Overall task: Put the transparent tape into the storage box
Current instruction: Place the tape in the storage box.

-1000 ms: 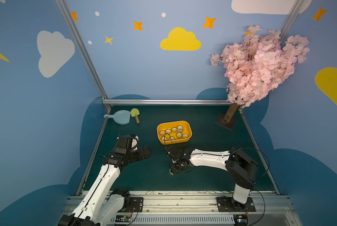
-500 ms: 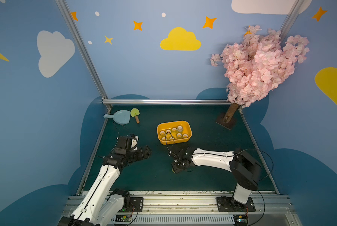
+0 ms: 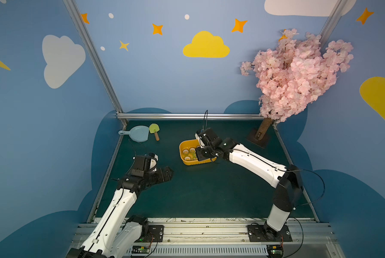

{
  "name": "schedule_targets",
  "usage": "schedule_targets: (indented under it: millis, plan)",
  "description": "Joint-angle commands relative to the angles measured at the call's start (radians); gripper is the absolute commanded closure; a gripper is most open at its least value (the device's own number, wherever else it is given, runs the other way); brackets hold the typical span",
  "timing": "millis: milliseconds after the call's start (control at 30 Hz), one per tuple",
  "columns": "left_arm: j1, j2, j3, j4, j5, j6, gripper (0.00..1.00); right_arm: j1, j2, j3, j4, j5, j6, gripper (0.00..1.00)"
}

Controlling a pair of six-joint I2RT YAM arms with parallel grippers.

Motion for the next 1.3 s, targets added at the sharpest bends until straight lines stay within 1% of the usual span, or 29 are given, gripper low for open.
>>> schedule_targets:
  millis: [0, 67, 133, 233, 433, 600, 667, 733, 767, 833, 900, 1000, 1100, 1133, 1167, 1267]
  plan:
    - [-0.003, -0.016, 0.019, -0.005, -0.007, 0.006, 0.00, -0.053, 0.164, 0.136, -0.110, -0.073, -0.017, 0.96]
    - [-0.003, -0.016, 0.019, -0.006, -0.007, 0.005, 0.00, -0.078, 0.273, 0.257, -0.171, -0.142, -0.057, 0.96]
    - [-0.003, -0.014, 0.019, -0.004, -0.004, 0.003, 0.00, -0.095, 0.372, 0.354, -0.219, -0.178, -0.051, 0.96]
    - [-0.003, -0.007, 0.021, -0.004, 0.004, 0.003, 0.00, -0.104, 0.480, 0.430, -0.228, -0.215, -0.036, 0.96]
    - [-0.003, -0.018, 0.019, -0.004, 0.000, 0.004, 0.00, -0.109, 0.588, 0.546, -0.218, -0.247, -0.005, 0.96]
    - [-0.004, -0.021, 0.019, -0.002, 0.006, 0.003, 0.00, -0.123, 0.616, 0.572, -0.143, -0.294, 0.044, 0.93]
    - [-0.003, -0.021, 0.019, -0.002, 0.005, 0.003, 0.00, -0.131, 0.625, 0.572, -0.111, -0.308, 0.071, 0.88]
    - [-0.004, -0.022, 0.019, -0.002, 0.004, 0.004, 0.00, -0.136, 0.635, 0.572, -0.091, -0.324, 0.089, 0.75]
    - [-0.003, -0.021, 0.019, -0.002, 0.002, 0.005, 0.00, -0.139, 0.638, 0.574, -0.089, -0.330, 0.098, 0.69]
    - [-0.003, -0.024, 0.019, -0.002, 0.002, 0.004, 0.00, -0.142, 0.641, 0.573, -0.088, -0.344, 0.113, 0.61]
    - [-0.003, -0.022, 0.018, -0.002, -0.001, 0.005, 0.00, -0.142, 0.629, 0.568, -0.088, -0.343, 0.112, 0.56]
    - [-0.003, -0.015, 0.019, -0.003, -0.005, 0.005, 0.00, -0.141, 0.591, 0.543, -0.072, -0.333, 0.106, 0.54]
    - [-0.003, -0.012, 0.022, -0.011, -0.017, 0.008, 0.00, -0.137, 0.504, 0.473, -0.025, -0.305, 0.102, 0.51]
    - [-0.003, -0.017, 0.024, -0.014, -0.017, 0.009, 0.00, -0.133, 0.460, 0.435, -0.001, -0.287, 0.097, 0.49]
    - [-0.003, -0.023, 0.024, -0.016, -0.051, 0.010, 0.00, -0.131, 0.419, 0.400, 0.018, -0.273, 0.091, 0.47]
    - [-0.004, -0.062, 0.014, -0.007, -0.083, 0.016, 0.00, -0.122, 0.281, 0.296, 0.060, -0.222, 0.049, 0.40]
